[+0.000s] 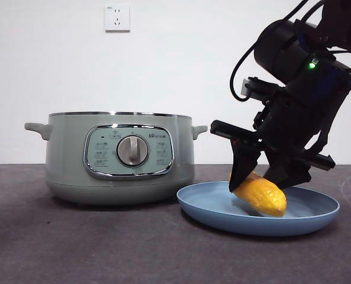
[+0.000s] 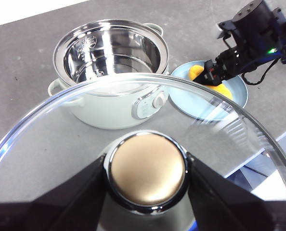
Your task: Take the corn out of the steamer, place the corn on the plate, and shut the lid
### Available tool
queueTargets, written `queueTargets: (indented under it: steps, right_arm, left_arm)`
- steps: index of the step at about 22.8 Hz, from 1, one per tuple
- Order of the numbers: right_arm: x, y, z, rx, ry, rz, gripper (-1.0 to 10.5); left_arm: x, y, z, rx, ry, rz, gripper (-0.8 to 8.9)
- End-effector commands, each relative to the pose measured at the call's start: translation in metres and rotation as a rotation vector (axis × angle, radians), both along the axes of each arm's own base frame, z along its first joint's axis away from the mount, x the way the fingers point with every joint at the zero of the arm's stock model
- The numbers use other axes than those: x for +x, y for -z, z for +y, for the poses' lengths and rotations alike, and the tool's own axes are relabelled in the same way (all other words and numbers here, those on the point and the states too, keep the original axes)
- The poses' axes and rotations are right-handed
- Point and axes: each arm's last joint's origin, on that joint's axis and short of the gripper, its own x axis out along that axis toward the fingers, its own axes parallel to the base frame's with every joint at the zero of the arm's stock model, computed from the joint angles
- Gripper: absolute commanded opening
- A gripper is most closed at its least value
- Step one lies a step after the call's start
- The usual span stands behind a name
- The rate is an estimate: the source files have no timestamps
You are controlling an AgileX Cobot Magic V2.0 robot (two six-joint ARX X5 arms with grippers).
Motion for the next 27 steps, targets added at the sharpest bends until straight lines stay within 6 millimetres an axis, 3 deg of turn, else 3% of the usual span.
queueTargets:
  steps: [1, 9, 11, 16, 21, 27]
  right_arm:
    - [-0.001, 0.004, 0.001, -0.026, 0.031, -0.005, -0.2]
    - [-0.002, 0.017, 0.004, -0.050, 0.035, 0.049, -0.2]
    - [-0.002, 0.017, 0.004, -0.052, 0.035, 0.052, 0.4]
    - [-0.003, 0.013, 0.003, -0.046, 0.031, 0.044, 5.5]
    - [-0.010, -0.026, -0.001, 0.007, 0.022, -0.069, 5.8]
    - [-0.044, -0.086, -0.020, 0.041, -0.003, -0.180, 5.7]
  left_arm:
    - [-0.002, -0.006, 0.001, -0.021, 0.007, -0.061, -0.08]
    - [-0.001, -0.007, 0.000, -0.029, 0.006, -0.078, -0.08]
    - [-0.001, -0.008, 0.000, -0.030, 0.006, -0.081, -0.08]
    - [0.004, -0.014, -0.002, -0.056, 0.005, -0.141, -0.08]
    - [0.026, -0.019, -0.011, -0.062, 0.007, -0.157, -0.08]
    - [0.063, -0.028, -0.027, -0.082, 0.012, -0.210, -0.08]
